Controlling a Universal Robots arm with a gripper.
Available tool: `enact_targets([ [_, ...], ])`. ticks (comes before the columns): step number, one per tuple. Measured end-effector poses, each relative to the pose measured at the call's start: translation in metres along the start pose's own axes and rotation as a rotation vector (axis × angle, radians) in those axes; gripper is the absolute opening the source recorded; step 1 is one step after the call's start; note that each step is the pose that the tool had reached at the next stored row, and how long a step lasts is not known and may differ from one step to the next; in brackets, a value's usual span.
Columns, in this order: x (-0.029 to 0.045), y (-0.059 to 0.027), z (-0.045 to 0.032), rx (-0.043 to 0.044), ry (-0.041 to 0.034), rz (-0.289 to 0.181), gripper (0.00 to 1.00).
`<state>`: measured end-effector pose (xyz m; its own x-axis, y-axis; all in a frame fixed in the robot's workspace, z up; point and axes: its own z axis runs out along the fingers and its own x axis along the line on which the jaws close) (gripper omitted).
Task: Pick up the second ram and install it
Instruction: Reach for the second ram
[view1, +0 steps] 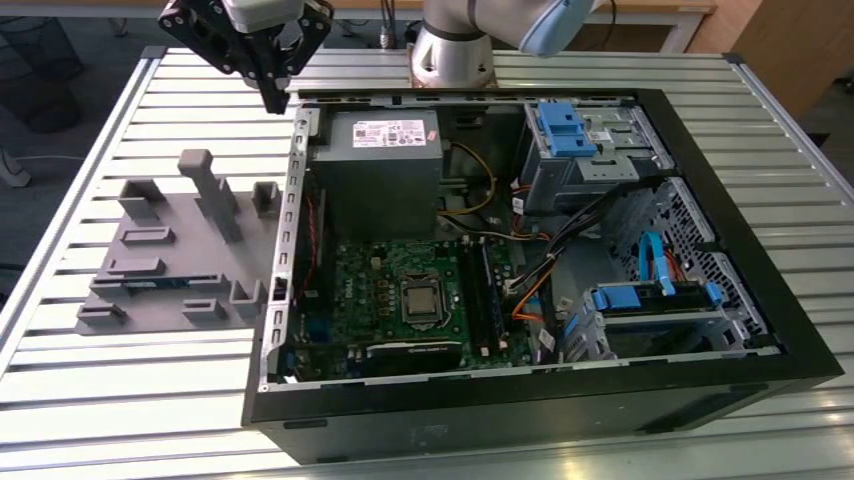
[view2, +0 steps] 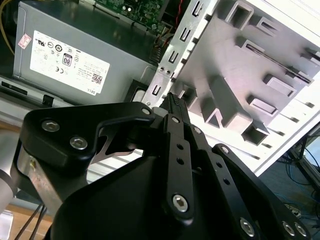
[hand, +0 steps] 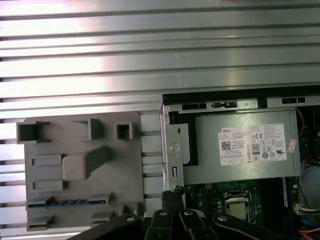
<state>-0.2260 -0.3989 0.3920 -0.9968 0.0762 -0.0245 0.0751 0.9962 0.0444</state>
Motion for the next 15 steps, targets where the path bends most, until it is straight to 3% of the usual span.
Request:
enact_targets([
  [15, 0.0084, -0.0006, -0.0002, 0.0001, 0.0001, 0.000, 0.11],
])
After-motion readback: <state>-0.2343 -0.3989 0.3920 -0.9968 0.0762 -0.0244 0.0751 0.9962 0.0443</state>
